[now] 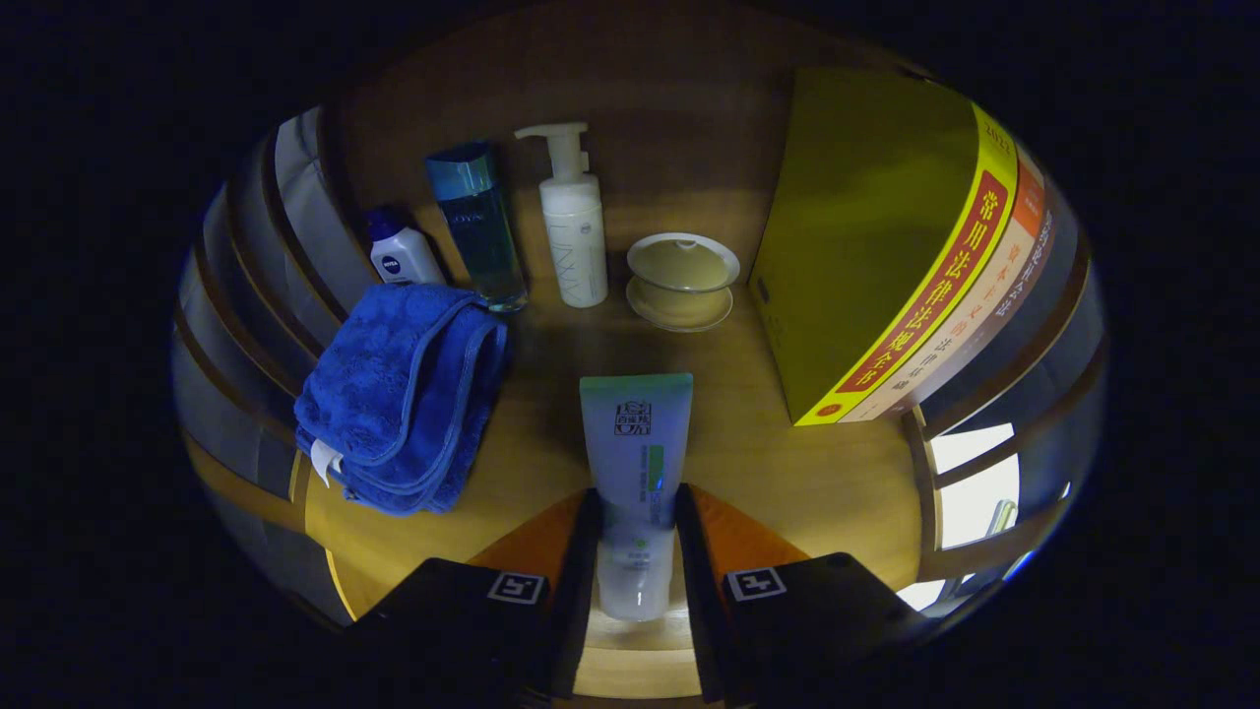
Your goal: Pull open the drawer, take out the items inside it, and place them on the countertop above the cabinet.
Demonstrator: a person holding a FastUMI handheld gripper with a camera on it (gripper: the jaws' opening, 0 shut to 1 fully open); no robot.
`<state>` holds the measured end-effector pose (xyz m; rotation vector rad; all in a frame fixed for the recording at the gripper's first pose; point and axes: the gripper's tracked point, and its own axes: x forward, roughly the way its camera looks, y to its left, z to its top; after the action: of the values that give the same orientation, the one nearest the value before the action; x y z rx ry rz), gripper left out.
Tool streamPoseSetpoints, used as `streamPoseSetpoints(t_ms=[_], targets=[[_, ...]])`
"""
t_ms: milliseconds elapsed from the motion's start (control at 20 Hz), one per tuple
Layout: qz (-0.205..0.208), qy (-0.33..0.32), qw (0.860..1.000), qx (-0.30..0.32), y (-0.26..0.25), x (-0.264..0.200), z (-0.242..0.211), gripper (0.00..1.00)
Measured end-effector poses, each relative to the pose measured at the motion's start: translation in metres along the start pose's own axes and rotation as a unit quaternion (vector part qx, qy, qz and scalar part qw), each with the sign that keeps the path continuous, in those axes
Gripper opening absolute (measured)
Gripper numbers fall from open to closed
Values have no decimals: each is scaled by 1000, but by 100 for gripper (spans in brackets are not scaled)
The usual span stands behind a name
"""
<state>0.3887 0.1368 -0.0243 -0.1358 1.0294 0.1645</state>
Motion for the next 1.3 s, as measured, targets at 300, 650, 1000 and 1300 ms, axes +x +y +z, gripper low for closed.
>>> streamPoseSetpoints(t_ms=[300,650,1000,1300], targets=[[10,-39,999,25,-1,-20,2,67],[13,-110,992,56,-13,-75,-37,98],[24,-212,975,53,-24,-157,-87,99],[63,-272,956,90,-20,-200,-158,99]])
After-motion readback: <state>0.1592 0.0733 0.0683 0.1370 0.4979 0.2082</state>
